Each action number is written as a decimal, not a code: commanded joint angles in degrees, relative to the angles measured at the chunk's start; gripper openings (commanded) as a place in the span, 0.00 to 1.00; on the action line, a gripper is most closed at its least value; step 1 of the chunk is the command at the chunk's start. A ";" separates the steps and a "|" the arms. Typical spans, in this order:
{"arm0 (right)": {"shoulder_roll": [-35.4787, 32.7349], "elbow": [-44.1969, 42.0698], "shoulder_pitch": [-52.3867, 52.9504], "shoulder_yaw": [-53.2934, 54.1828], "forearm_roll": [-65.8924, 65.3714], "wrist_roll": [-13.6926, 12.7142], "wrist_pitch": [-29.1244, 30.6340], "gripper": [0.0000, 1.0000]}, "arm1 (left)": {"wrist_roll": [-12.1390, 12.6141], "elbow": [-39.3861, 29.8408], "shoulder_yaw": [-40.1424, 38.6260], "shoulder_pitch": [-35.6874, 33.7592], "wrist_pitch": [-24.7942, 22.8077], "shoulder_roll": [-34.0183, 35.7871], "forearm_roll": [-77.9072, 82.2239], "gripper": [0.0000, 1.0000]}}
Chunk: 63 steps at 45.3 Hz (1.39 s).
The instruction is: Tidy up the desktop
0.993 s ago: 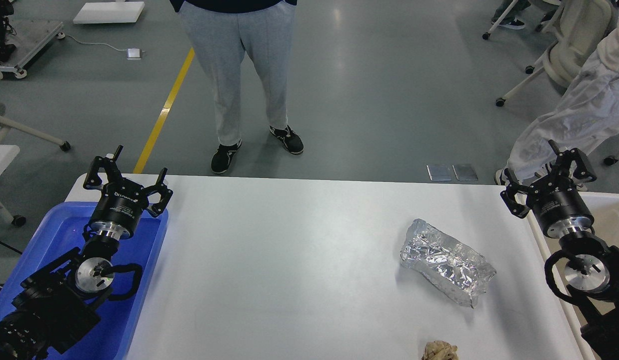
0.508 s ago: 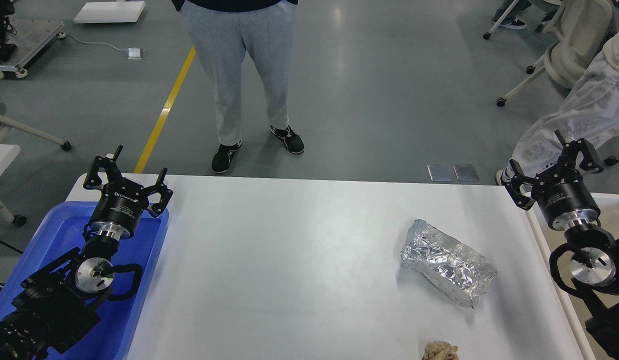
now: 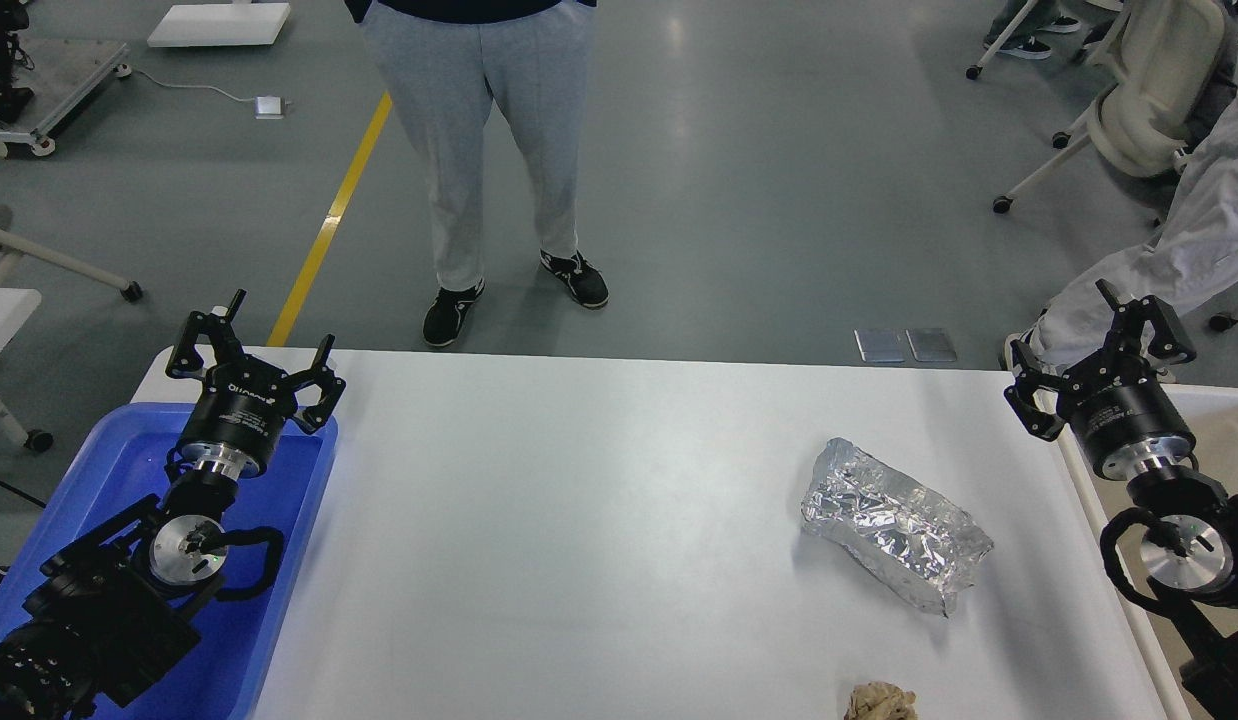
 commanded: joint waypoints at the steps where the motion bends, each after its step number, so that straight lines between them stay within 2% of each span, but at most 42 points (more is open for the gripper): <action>1: -9.59 3.66 0.52 -8.81 -0.45 -0.45 3.77 0.99 | 0.00 0.00 0.00 -0.02 -0.11 0.03 0.00 1.00; 6: -17.76 9.02 1.57 -15.49 -3.51 -0.27 3.25 0.99 | 0.09 0.00 0.00 -0.02 -0.02 0.03 0.00 1.00; 13: -23.66 16.23 2.98 -21.30 -17.31 -0.45 -8.69 0.99 | 0.09 0.00 0.00 -0.02 0.07 0.03 0.00 1.00; 17: -25.86 19.40 4.03 -24.98 -22.15 -0.97 -10.64 0.99 | 0.00 0.00 0.00 -0.02 0.15 0.03 0.00 1.00; 23: -29.29 20.90 9.38 -33.59 -26.89 -5.45 -10.55 0.99 | 0.09 0.00 -0.09 0.07 0.15 0.03 0.00 1.00; 30: -35.08 24.32 21.68 -45.54 -39.45 -9.40 -9.33 0.99 | 0.00 0.00 0.00 -0.02 0.15 0.03 0.00 1.00; 33: -36.67 25.38 26.78 -51.78 -44.38 -9.94 -8.71 0.99 | 0.00 0.00 0.00 0.07 0.15 0.03 0.00 1.00; 40: -35.89 28.63 39.44 -70.67 -48.79 -9.85 -7.74 0.99 | 0.00 0.00 0.00 0.07 0.15 0.03 0.00 1.00; 45: -28.87 26.62 44.98 -79.74 -50.19 -9.85 -7.74 0.99 | 0.00 0.00 0.00 -0.02 0.15 0.03 0.00 1.00; 55: -18.14 13.35 44.73 -86.69 -54.32 -9.68 -8.09 0.98 | 0.00 0.00 0.00 -0.02 0.07 0.03 0.00 1.00; 63: -15.41 7.63 41.13 -88.01 -54.68 -9.59 -8.53 0.97 | 0.00 0.00 -0.09 -0.02 -0.02 0.03 0.00 1.00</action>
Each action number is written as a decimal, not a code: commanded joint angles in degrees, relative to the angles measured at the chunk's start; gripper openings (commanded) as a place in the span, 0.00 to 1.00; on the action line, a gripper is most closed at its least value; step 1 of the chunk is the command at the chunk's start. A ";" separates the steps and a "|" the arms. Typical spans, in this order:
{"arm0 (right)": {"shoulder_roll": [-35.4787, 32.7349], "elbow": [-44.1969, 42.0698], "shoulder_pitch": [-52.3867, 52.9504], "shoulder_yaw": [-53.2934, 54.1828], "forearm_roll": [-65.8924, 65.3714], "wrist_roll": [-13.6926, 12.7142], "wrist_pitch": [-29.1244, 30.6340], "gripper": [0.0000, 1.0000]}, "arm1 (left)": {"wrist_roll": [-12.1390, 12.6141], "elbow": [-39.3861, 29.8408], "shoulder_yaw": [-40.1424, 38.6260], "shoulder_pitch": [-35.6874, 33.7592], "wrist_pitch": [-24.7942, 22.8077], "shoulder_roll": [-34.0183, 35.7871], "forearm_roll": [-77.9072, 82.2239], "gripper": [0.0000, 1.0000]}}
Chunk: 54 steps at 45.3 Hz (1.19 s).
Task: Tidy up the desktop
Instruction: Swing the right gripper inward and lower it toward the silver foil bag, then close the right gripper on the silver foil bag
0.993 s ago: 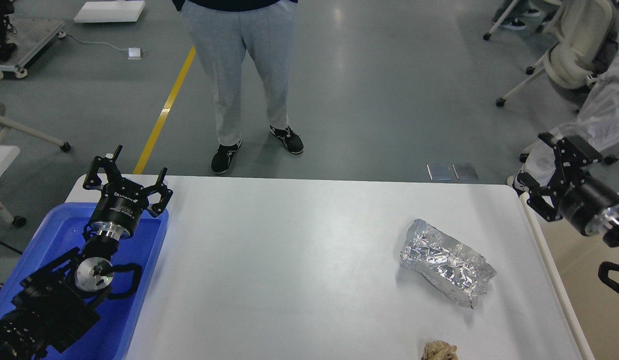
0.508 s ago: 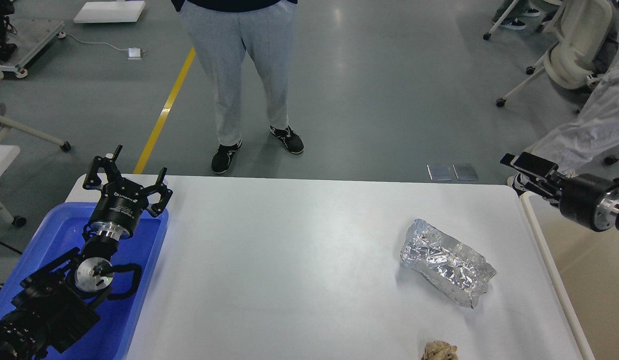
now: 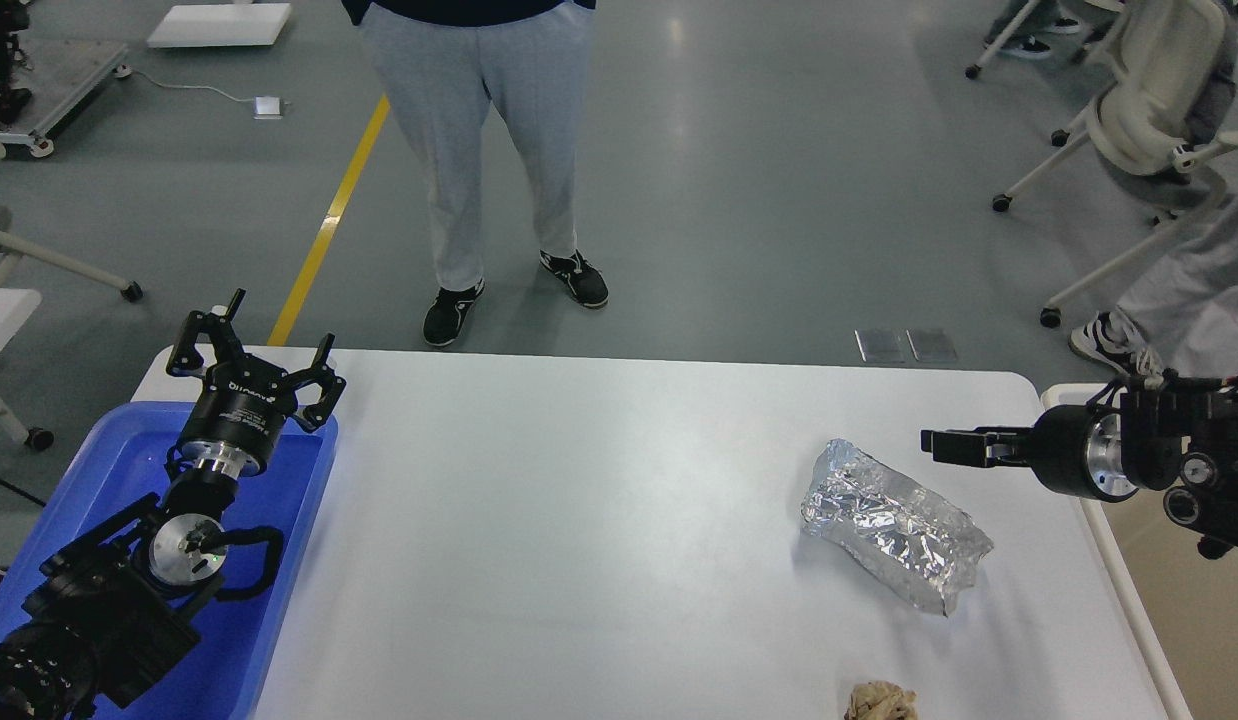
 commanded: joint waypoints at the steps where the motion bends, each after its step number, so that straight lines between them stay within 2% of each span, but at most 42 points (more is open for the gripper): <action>1: 5.99 -9.03 -1.51 -5.54 -2.53 -0.06 -0.51 0.97 | 0.08 0.00 0.01 -0.01 -0.11 0.01 0.00 1.00; 8: 9.15 -13.96 -4.85 -4.05 -1.48 -0.14 -2.88 0.96 | 0.00 0.00 -0.08 -0.01 -0.11 0.01 0.00 1.00; 18: 11.00 -14.14 -8.81 0.35 -1.39 -0.06 -4.82 0.96 | 0.00 0.00 0.01 -0.01 -0.02 0.01 0.00 1.00; 38: 12.67 -18.44 -13.91 0.35 -2.18 0.29 -6.05 0.98 | 0.00 0.00 0.01 -0.01 -0.02 0.01 0.00 1.00; 44: 14.25 -20.73 -14.70 -0.70 -2.27 0.73 -8.33 0.97 | 0.00 0.00 -0.08 -0.01 -0.11 0.01 0.00 1.00; 52: 15.75 -21.70 -15.58 -0.97 -2.36 0.73 -10.36 0.93 | 0.00 0.00 0.01 -0.01 -0.02 0.01 0.00 1.00; 54: 15.75 -21.70 -15.76 -0.97 -2.36 0.82 -10.45 0.87 | 0.00 0.00 -0.08 -0.01 -0.02 0.01 0.00 1.00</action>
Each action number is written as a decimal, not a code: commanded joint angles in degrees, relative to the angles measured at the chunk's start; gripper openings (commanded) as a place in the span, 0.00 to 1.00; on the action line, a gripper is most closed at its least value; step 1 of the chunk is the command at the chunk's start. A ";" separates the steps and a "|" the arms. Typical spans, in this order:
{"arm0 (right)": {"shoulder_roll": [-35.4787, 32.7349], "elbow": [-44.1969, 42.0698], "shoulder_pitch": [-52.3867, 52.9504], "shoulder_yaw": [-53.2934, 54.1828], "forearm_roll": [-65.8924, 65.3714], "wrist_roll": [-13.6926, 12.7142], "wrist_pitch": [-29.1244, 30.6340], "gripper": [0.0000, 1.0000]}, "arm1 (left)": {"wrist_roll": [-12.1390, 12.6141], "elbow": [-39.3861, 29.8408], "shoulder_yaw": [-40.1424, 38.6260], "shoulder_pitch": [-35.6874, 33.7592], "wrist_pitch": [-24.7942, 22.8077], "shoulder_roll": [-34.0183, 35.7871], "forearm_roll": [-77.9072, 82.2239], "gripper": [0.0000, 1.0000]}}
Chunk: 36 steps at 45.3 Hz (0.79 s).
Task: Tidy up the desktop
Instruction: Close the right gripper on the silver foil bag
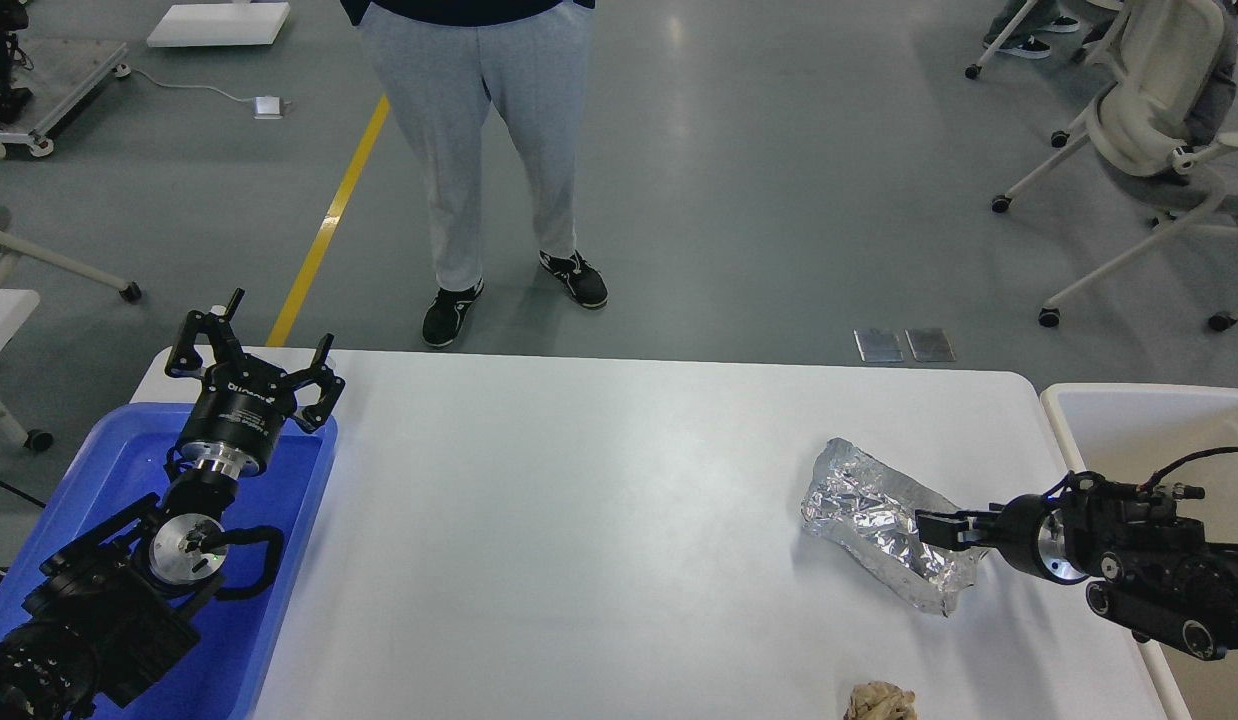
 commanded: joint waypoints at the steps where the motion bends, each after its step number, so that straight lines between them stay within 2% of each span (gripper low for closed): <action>1: 1.37 -1.58 -1.41 -0.37 -0.17 0.26 -2.10 0.86 | 0.01 0.00 -0.02 0.00 0.00 -0.01 0.00 1.00; 3: 1.37 -1.67 -1.50 -0.37 -0.17 0.35 -2.45 0.84 | 0.10 0.00 -0.02 0.00 0.00 -0.01 0.00 1.00; 4: 1.37 -1.76 -1.50 -0.37 -0.17 0.35 -2.63 0.80 | 0.01 0.00 0.07 0.00 0.00 -0.01 0.00 1.00; 7: 1.46 -2.02 -1.67 -0.46 -0.26 0.70 -2.63 0.62 | 0.09 0.00 0.07 0.00 -0.09 -0.01 0.00 1.00; 10: 1.63 -2.55 -1.67 -0.46 -0.26 0.62 -2.37 0.31 | 0.01 0.00 -0.02 0.00 0.00 -0.01 0.00 1.00; 17: 2.16 -2.37 -1.41 -2.83 -0.26 0.70 -2.45 0.01 | 0.10 0.00 0.07 0.00 0.00 -0.01 0.00 1.00; 36: 1.46 -2.20 -0.53 -3.36 0.01 1.49 -1.92 0.00 | 0.01 0.00 -0.02 0.00 0.00 -0.01 0.00 1.00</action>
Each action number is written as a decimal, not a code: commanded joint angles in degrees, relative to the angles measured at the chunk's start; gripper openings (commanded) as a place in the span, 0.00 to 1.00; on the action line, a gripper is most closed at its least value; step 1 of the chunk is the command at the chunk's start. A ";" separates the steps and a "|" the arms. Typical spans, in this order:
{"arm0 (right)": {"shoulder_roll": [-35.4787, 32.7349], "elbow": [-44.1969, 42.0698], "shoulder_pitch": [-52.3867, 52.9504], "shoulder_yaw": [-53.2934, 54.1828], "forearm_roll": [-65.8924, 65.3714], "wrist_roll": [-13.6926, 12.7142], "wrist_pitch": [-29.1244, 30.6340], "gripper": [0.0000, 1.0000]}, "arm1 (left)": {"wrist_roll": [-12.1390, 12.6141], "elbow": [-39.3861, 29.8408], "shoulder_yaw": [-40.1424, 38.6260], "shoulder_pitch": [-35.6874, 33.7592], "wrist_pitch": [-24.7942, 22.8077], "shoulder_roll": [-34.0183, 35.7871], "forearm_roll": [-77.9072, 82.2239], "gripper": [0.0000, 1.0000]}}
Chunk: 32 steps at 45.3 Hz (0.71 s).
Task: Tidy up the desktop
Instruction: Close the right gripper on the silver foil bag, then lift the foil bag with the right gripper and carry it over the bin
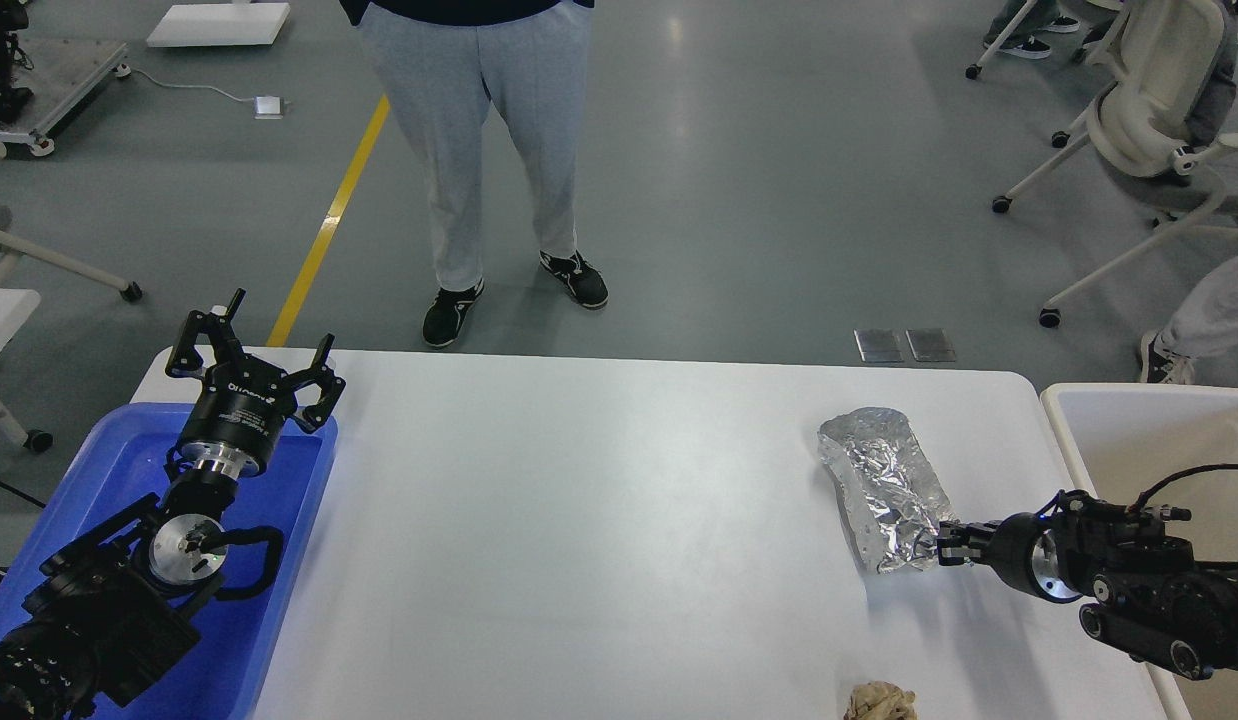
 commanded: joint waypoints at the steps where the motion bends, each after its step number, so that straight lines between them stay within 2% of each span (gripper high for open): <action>1: -0.61 0.41 0.85 -0.37 0.43 0.56 0.45 0.00 | -0.04 0.00 0.02 0.00 -0.07 0.00 0.00 1.00; 10: -5.88 7.26 5.32 -0.20 1.04 1.18 0.89 0.00 | 0.04 0.00 0.02 0.00 -0.07 0.00 0.00 1.00; 24: -23.28 23.08 22.37 0.33 1.66 1.09 13.36 0.00 | -0.04 0.00 0.02 0.00 -0.07 0.00 0.00 1.00; 32: -27.51 27.13 28.71 0.24 2.10 1.09 18.11 0.00 | -0.04 0.00 0.02 0.00 0.02 0.00 0.00 1.00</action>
